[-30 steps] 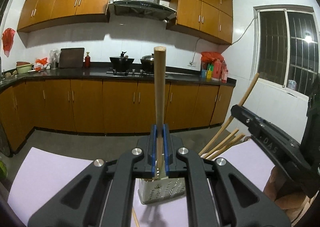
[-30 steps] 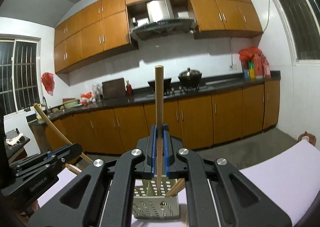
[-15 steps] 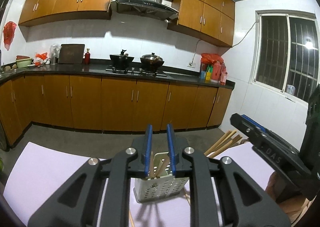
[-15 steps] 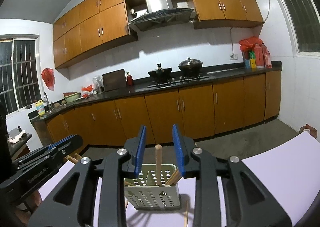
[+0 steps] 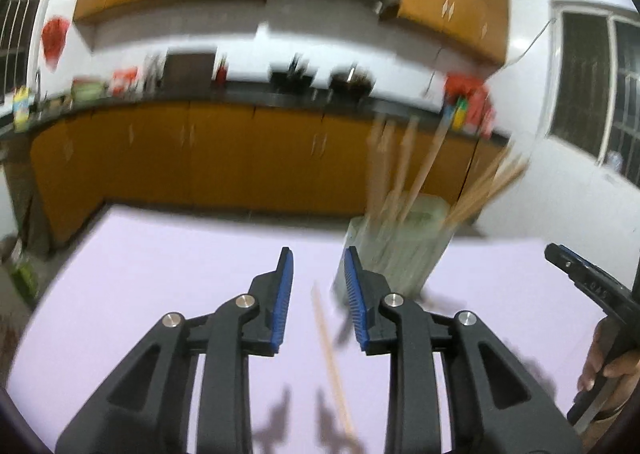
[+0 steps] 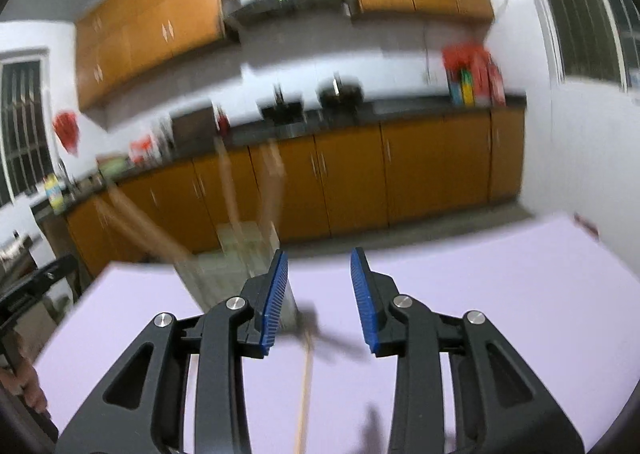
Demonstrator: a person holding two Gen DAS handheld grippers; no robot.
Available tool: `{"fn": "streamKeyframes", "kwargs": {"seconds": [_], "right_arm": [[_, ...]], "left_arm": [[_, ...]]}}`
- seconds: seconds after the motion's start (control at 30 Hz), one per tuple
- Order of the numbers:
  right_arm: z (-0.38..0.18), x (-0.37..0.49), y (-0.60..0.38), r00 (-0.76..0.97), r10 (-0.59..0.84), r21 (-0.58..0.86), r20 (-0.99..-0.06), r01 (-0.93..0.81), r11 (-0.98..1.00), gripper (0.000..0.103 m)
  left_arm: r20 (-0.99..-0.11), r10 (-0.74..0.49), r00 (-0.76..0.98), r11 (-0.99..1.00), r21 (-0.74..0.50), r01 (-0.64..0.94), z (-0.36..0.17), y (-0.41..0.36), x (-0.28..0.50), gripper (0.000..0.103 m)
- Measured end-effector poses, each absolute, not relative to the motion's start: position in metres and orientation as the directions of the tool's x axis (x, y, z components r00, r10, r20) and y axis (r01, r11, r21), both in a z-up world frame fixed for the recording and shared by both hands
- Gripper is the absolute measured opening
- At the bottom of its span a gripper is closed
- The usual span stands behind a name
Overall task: Organize utensils
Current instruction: 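Close the left tool on a chopstick while the right tool grasps the last one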
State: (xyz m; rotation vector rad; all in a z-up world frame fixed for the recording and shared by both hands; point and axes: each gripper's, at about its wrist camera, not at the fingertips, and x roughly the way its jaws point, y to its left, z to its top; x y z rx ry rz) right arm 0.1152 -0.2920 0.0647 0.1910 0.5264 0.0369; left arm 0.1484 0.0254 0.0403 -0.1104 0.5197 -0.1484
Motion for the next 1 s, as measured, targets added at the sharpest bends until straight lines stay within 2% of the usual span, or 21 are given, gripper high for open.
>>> {"fn": "streamKeyframes", "kwargs": {"seconds": [0.13,0.23,0.47,0.53,0.67,0.77,1.0], "right_arm": [[0.004,0.117,-0.288,0.747,0.141,0.227,-0.65,0.013,0.974,0.034],[-0.026,0.114,-0.276,0.676,0.196,0.255,-0.71,-0.013,0.967,0.034],[-0.043,0.115,-0.249,0.636,0.201,0.211,-0.745,-0.061,0.975,0.033],[-0.049,0.116,-0.247,0.626,0.194,0.196,-0.755,-0.066,0.978,0.03],[-0.054,0.119,-0.245,0.617,0.166,0.158,-0.769,-0.067,0.985,0.008],[-0.053,0.119,-0.253,0.62,0.147,0.154,-0.771,-0.043,0.987,0.008],[-0.054,0.123,-0.271,0.625,0.121,0.159,-0.771,0.005,0.987,0.008]], "left_arm": [[-0.624,-0.179,0.76,0.981,-0.172,0.09,-0.019,0.027,0.146,0.027],[-0.676,-0.194,0.71,0.979,-0.178,0.098,-0.043,0.019,0.143,0.028],[-0.708,-0.206,0.675,0.979,-0.156,0.135,-0.058,-0.001,0.144,0.034],[-0.719,-0.2,0.666,0.98,-0.146,0.136,-0.061,-0.006,0.146,0.034],[-0.743,-0.181,0.644,0.983,-0.121,0.137,-0.069,-0.013,0.154,0.034],[-0.769,-0.156,0.619,0.987,-0.098,0.128,-0.077,-0.019,0.16,0.033],[-0.788,-0.103,0.607,0.993,-0.046,0.108,-0.084,-0.02,0.169,0.009]]}}
